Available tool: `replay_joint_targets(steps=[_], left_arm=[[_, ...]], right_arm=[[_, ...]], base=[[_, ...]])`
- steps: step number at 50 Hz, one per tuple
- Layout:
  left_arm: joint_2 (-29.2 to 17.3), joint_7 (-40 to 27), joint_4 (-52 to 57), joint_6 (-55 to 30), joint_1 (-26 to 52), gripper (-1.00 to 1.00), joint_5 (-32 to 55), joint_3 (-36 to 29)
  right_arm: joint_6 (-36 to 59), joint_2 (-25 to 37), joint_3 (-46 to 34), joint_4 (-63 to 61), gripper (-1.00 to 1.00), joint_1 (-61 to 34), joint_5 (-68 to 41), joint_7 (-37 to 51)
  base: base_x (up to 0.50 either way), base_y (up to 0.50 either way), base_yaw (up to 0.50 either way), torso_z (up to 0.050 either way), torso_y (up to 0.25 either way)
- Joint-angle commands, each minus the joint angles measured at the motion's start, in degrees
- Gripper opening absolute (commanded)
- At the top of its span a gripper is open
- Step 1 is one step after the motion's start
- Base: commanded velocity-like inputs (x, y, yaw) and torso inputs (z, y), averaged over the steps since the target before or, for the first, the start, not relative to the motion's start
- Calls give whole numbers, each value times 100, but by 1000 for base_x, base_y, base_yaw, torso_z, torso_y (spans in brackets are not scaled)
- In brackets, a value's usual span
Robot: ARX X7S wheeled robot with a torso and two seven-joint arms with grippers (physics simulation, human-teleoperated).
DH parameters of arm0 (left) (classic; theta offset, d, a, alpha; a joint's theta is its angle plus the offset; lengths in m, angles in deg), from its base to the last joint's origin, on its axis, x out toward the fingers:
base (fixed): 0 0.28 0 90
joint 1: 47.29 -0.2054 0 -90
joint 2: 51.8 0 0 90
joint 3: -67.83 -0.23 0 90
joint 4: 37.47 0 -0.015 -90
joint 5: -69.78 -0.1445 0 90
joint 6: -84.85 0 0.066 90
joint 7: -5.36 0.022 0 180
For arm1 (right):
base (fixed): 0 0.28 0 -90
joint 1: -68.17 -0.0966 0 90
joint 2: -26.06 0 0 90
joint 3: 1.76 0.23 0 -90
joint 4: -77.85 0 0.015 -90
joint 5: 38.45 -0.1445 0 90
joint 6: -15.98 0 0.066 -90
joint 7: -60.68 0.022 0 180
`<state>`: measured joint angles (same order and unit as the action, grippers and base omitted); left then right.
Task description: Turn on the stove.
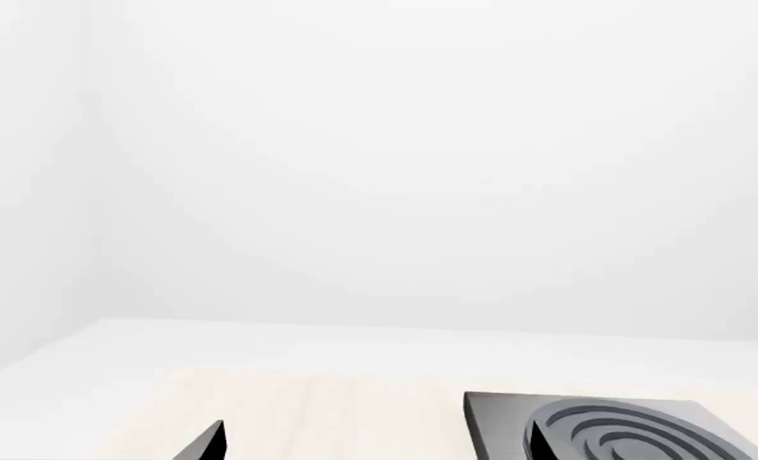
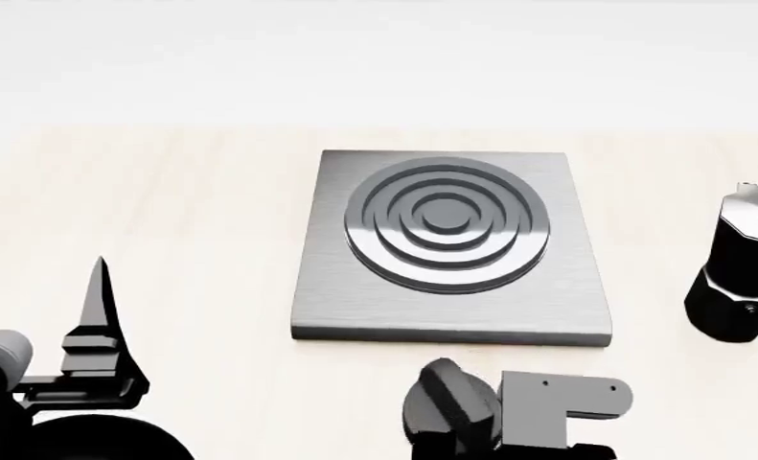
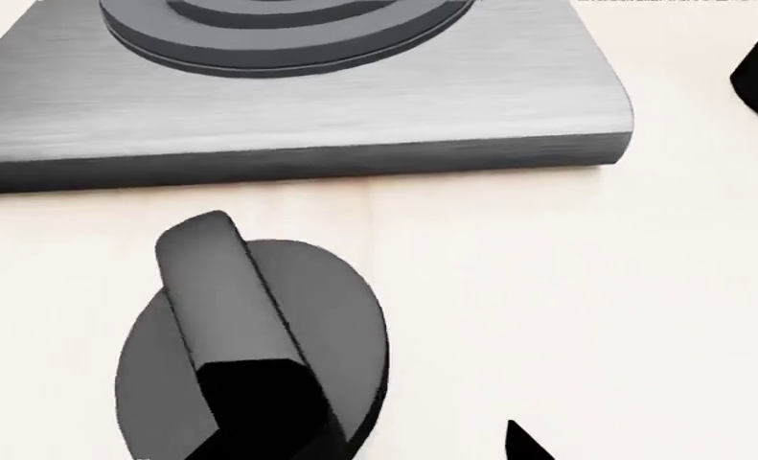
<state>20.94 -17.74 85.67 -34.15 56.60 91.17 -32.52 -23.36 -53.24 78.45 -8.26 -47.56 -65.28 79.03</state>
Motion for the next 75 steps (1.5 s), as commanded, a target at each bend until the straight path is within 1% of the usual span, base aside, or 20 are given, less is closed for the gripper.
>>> replay_joint_targets(steps=[1,9,22,29,42,45,49,75], left_arm=[[-18,-23,-7,14,-2,100,17,-13],[-28,-44,-4,13,2,100,24,-35],[-56,-66,-3,29,-4,100,41,-57],[-64,-81,-17,30,17,100,39,-81],[-83,-94,-40,71,18,100,59,-89],[-112,-164,124,-195,142,100,185,-36],[-123,-176,143,-217,150,100,215,-22],[-155,-213,109,-160,146,100,210,-97]], right_arm=[[202,186,201,-308,100,273,35,294],[189,237,348,-472,100,380,38,477],[-150,235,677,-628,100,513,183,904],[-224,263,716,-779,100,575,270,1082],[-119,333,647,-1258,100,659,268,1208],[-49,352,613,-1446,100,680,266,1259],[-12,371,572,-1602,100,686,274,1302],[377,551,293,-2890,100,717,336,1665]], base=[[0,0,0,0,0],[0,0,0,0,0],[0,0,0,0,0],[0,0,0,0,0],[0,0,0,0,0],[0,0,0,0,0],[0,0,0,0,0],[0,0,0,0,0]])
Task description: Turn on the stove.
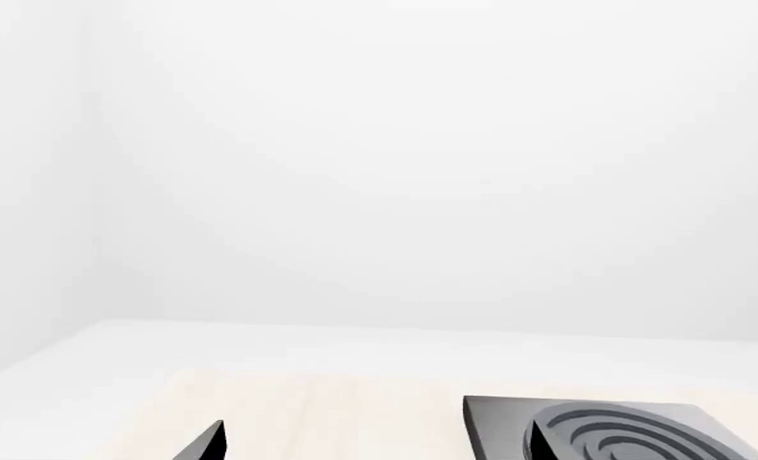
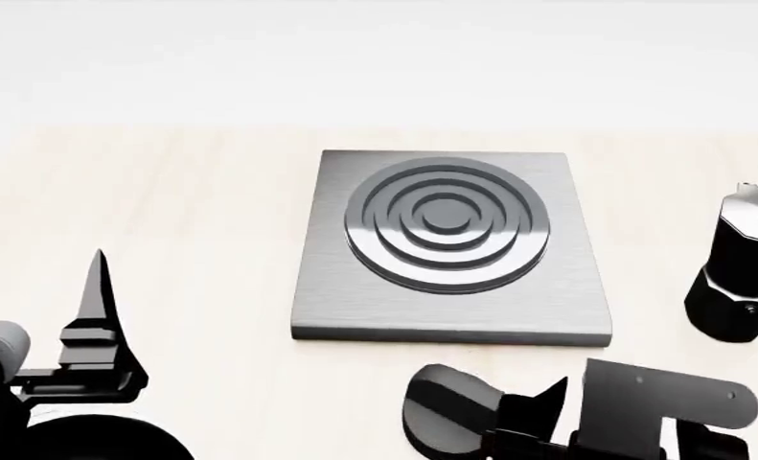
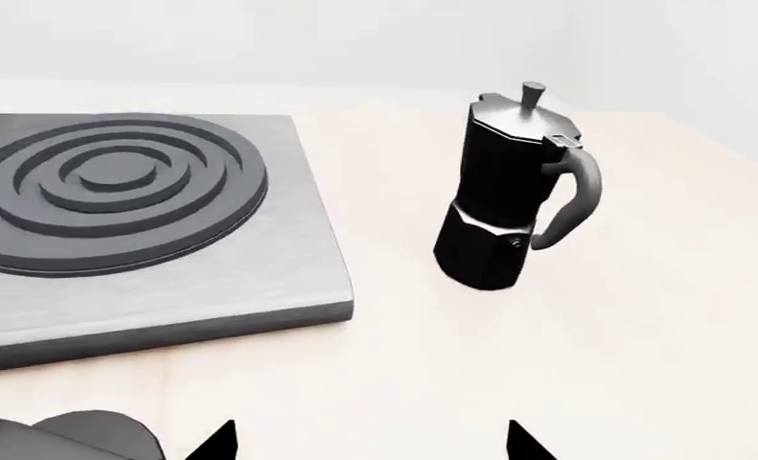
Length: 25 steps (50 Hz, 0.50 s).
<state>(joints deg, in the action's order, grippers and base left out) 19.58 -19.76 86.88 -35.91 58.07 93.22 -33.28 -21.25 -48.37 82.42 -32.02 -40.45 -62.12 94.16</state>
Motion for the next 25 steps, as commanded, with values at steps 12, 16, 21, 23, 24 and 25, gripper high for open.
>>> replay_joint_targets(steps=[12,16,21,23,24,25], left_arm=[[-43,-27,0,24,-8,100,39,-24],[-58,-34,14,20,-10,100,55,-15],[-71,-34,3,29,-8,100,66,-14],[-76,-33,-1,39,-12,100,71,-12],[-79,-40,6,28,-8,100,75,-11],[-80,-37,-1,37,-9,100,76,-12]], right_arm=[[276,143,-266,-819,100,-23,112,290],[267,164,-303,-883,100,-28,127,303],[238,231,-401,-931,100,-40,207,328],[212,254,-454,-925,100,-40,241,328],[213,252,-447,-922,100,-42,234,327],[204,250,-435,-923,100,-40,220,318]], base=[[0,0,0,0,0],[0,0,0,0,0],[0,0,0,0,0],[0,0,0,0,0],[0,0,0,0,0],[0,0,0,0,0]])
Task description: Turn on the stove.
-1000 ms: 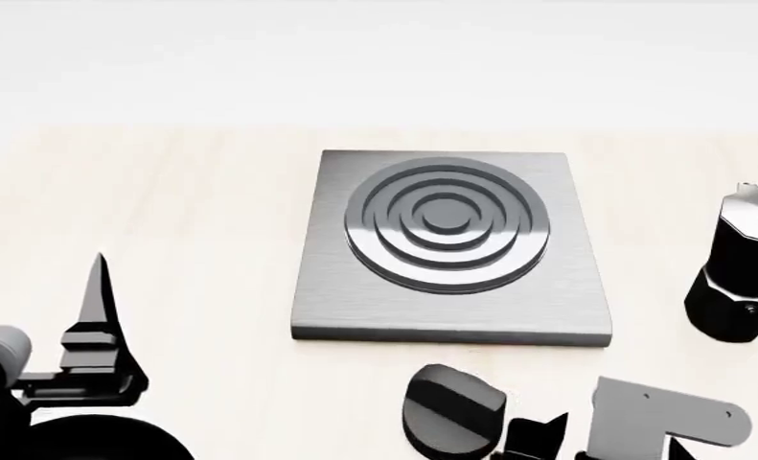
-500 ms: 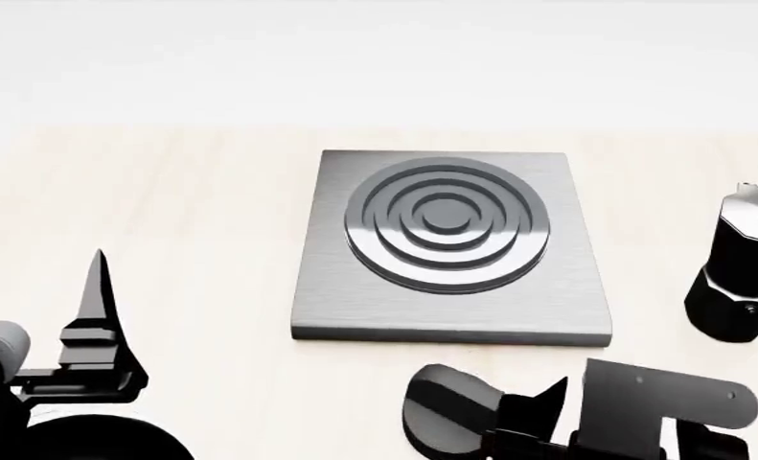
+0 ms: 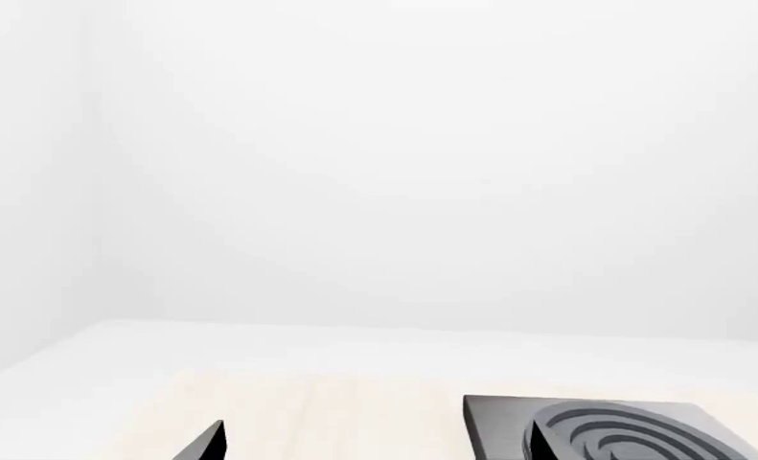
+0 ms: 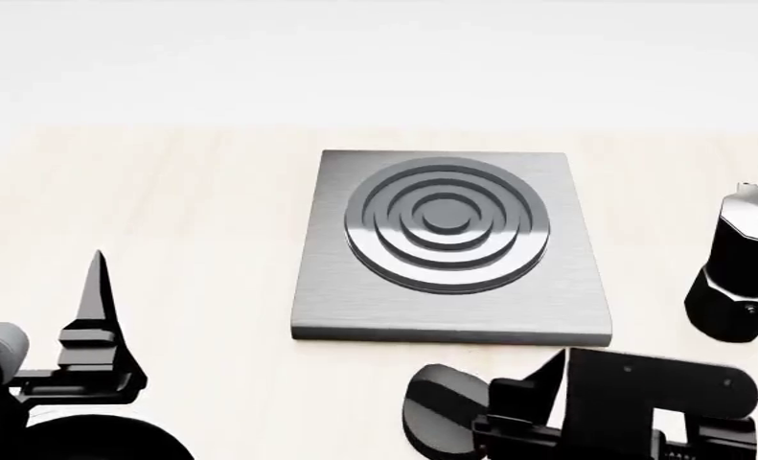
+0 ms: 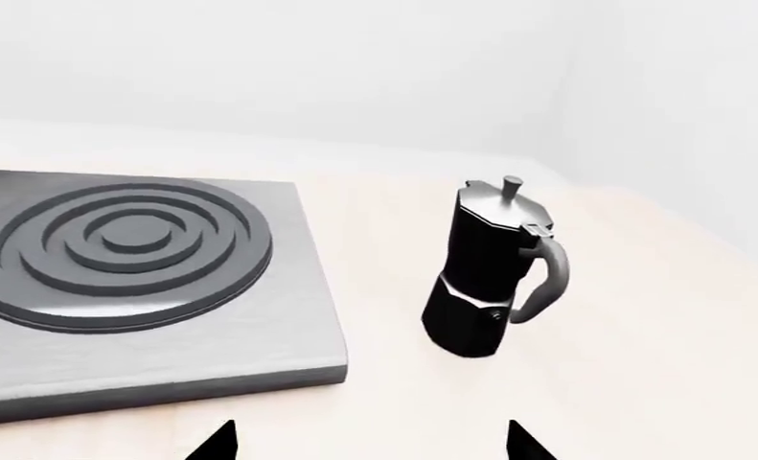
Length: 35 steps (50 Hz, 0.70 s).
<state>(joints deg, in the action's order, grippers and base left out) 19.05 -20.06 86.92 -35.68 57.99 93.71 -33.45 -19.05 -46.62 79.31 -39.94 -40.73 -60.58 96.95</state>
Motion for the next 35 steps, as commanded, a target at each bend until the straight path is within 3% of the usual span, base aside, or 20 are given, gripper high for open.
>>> replay_joint_targets(steps=[1,35], left_arm=[[-28,-6,-12,20,-1,100,28,6],[-54,-93,16,5,31,100,68,-63]], right_arm=[[-31,106,-158,-153,100,-9,94,39],[29,146,-460,-549,100,-157,209,222]], base=[[0,0,0,0,0],[0,0,0,0,0]])
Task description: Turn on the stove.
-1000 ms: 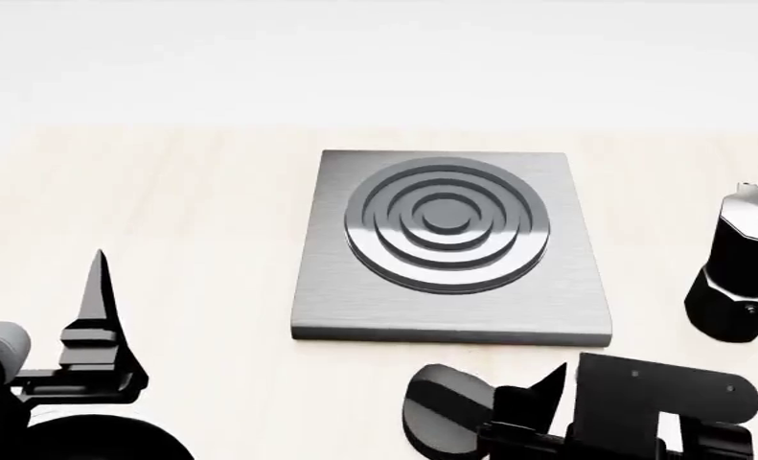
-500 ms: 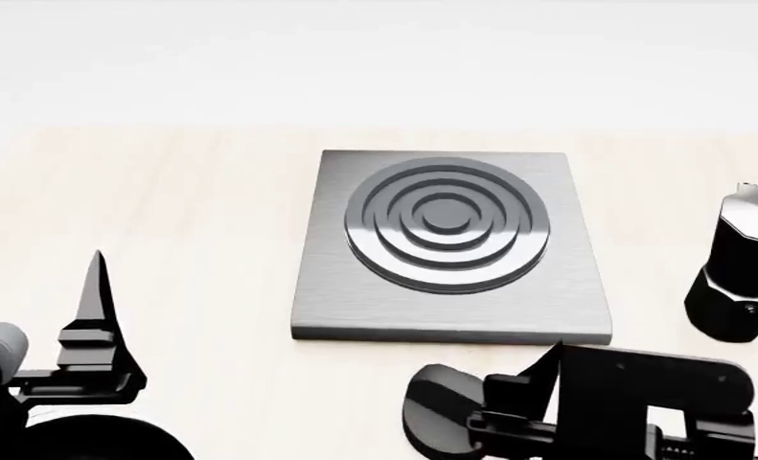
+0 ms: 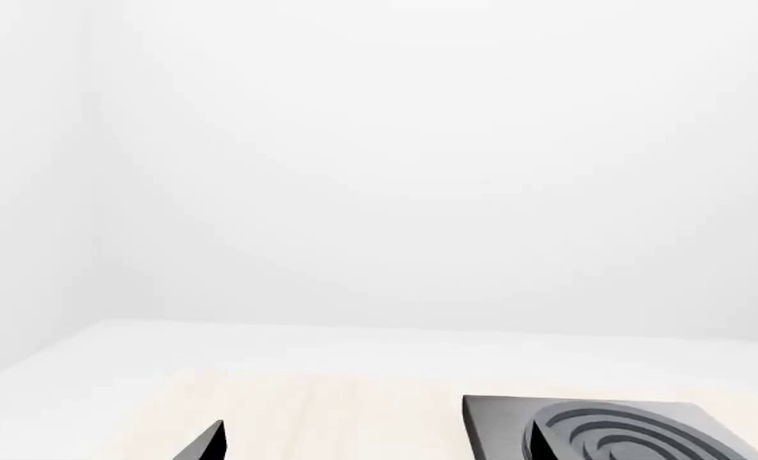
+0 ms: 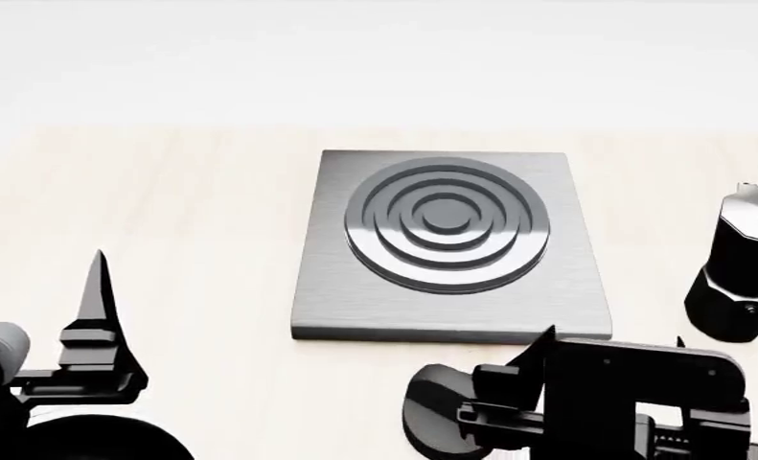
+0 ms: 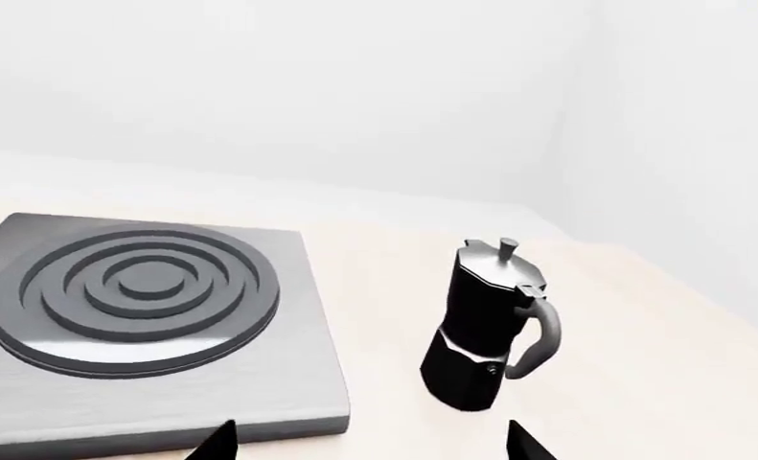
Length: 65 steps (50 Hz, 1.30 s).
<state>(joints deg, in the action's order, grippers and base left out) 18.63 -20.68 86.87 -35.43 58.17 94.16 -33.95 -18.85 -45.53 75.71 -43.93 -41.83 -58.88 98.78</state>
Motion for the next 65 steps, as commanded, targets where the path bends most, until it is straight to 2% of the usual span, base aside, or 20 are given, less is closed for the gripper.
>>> replay_joint_targets(steps=[1,65], left_arm=[[-13,-32,20,-15,10,100,21,-16],[-87,-144,20,45,22,100,106,-75]], right_arm=[[17,44,-116,-164,100,-52,47,47],[-473,553,-1258,-733,100,-325,866,244]], base=[[0,0,0,0,0],[0,0,0,0,0]])
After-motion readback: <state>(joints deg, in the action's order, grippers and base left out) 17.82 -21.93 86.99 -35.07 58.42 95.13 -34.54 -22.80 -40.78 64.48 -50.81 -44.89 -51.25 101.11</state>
